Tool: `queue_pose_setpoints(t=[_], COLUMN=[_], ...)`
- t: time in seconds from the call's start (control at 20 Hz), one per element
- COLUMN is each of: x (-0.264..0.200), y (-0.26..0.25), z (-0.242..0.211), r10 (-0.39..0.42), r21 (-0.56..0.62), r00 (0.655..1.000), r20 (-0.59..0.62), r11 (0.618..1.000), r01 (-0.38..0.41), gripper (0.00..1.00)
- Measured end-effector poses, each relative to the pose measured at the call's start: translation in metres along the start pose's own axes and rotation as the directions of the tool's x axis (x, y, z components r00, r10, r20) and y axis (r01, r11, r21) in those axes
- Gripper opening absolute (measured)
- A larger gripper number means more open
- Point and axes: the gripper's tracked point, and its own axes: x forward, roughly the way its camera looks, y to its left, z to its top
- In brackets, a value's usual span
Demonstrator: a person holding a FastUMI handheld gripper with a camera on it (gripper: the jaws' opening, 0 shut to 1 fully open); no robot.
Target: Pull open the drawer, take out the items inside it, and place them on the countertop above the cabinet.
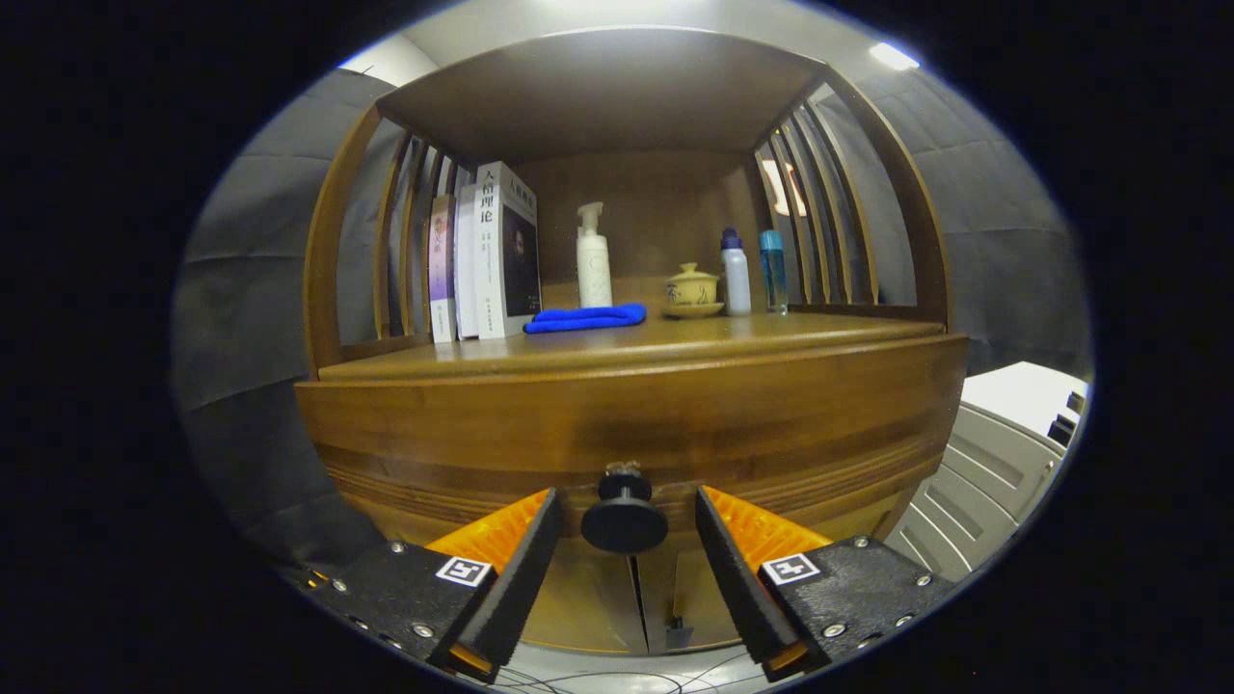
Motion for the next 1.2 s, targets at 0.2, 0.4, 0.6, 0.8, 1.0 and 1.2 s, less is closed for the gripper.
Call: queue_pose_setpoints(t=[0.2, 0.4, 0.6, 0.8, 1.0, 1.2], x=[0.0, 0.001, 0.001, 0.004, -0.004, -0.023], y=[0.006, 0.002, 0.003, 0.001, 0.022, -0.012], z=[-0.006, -0.008, -0.011, -0.017, -0.051, -0.02], r10=[0.001, -0.004, 0.036, 0.019, 0.084, -0.053], r21=[-0.023, -0.01, 0.051, -0.016, 0.053, 0.026], r00=[1.0, 1.0, 0.999, 1.0, 0.992, 0.998], r20=[0.003, 0.008, 0.013, -0.002, -0.097, -0.028], r11=[1.0, 1.0, 0.998, 1.0, 0.995, 0.998], r01=[-0.001, 0.004, -0.037, -0.019, -0.079, 0.054], gripper=[0.64, 0.46, 0.36, 0.24, 0.0, 0.09])
